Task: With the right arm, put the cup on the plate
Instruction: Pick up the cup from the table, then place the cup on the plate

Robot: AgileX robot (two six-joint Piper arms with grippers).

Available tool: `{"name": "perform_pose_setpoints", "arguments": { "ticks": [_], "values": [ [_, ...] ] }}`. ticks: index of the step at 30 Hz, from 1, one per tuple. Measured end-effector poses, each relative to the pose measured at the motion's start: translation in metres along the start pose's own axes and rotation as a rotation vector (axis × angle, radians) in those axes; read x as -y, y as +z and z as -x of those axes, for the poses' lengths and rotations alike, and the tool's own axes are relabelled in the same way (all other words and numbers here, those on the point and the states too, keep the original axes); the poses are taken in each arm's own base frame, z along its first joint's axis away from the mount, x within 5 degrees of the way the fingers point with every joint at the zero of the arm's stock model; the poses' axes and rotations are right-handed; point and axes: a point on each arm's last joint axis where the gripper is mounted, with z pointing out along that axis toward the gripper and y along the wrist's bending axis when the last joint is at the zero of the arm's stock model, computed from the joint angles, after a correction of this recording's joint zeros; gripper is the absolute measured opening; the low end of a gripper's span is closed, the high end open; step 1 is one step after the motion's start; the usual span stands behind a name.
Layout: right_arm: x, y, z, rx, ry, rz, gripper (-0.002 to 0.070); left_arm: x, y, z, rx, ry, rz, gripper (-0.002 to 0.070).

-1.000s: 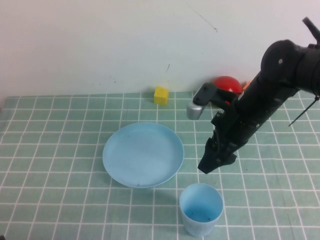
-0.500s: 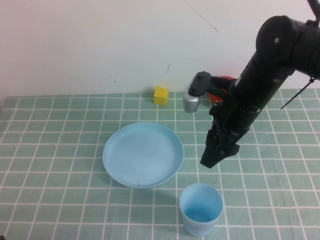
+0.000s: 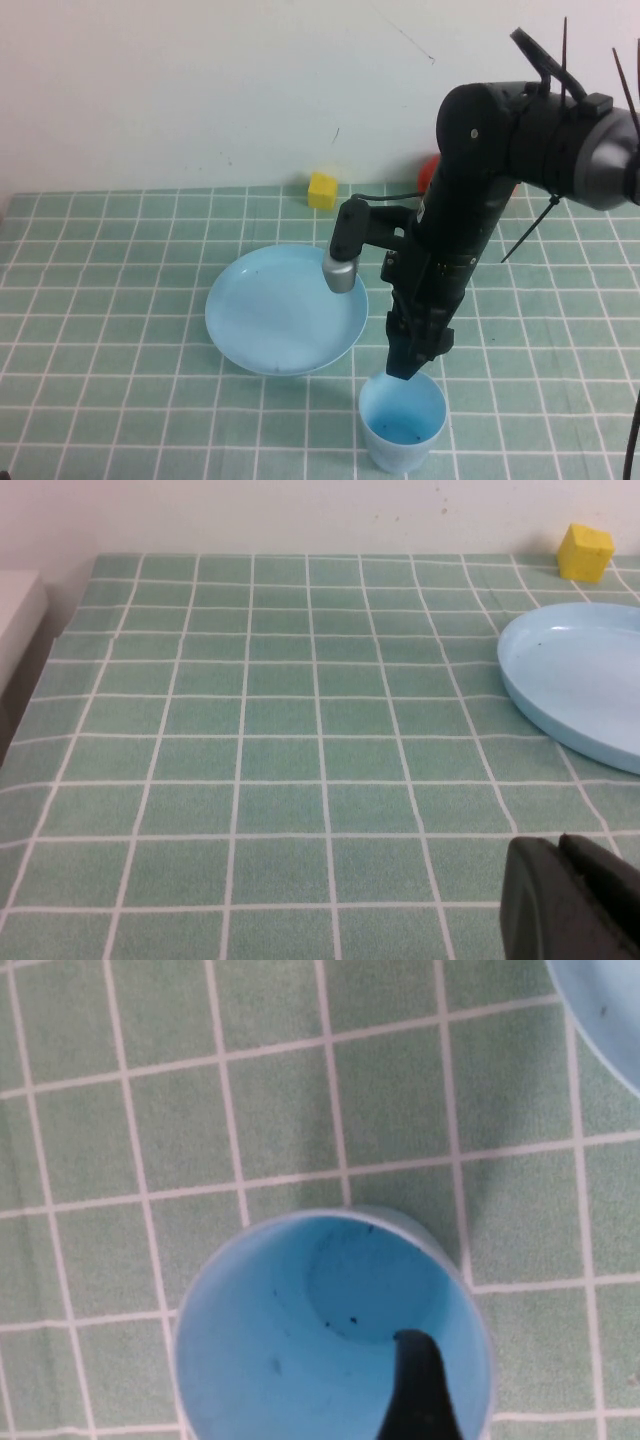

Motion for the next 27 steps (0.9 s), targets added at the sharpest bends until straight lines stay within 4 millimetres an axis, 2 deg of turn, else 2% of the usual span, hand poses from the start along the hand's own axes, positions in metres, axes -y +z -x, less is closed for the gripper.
{"name": "perform_pose_setpoints", "arguments": {
  "ticks": [8, 10, 13, 17, 19, 22, 27],
  "values": [
    [0.009, 0.022, -0.004, -0.051, 0.016, 0.028, 0.0467, 0.000, 0.000, 0.000, 0.000, 0.000, 0.000, -0.0004],
    [0.012, 0.030, -0.006, -0.072, 0.018, 0.036, 0.0445, 0.000, 0.000, 0.000, 0.000, 0.000, 0.000, -0.0004],
    [0.015, 0.040, -0.007, -0.092, 0.024, 0.051, 0.0334, 0.000, 0.000, 0.000, 0.000, 0.000, 0.000, -0.0004],
    [0.015, 0.044, -0.007, -0.085, 0.039, 0.065, 0.0087, 0.000, 0.000, 0.000, 0.000, 0.000, 0.000, -0.0004],
    [0.016, 0.042, -0.005, -0.073, 0.062, 0.063, 0.0039, 0.000, 0.000, 0.000, 0.000, 0.000, 0.000, -0.0004],
    [0.019, 0.032, 0.003, -0.042, 0.108, 0.035, 0.0020, 0.000, 0.000, 0.000, 0.000, 0.000, 0.000, -0.0004],
    [0.025, -0.007, 0.032, 0.082, 0.111, -0.072, 0.0019, 0.000, 0.000, 0.000, 0.000, 0.000, 0.000, -0.0004]
  ]
}}
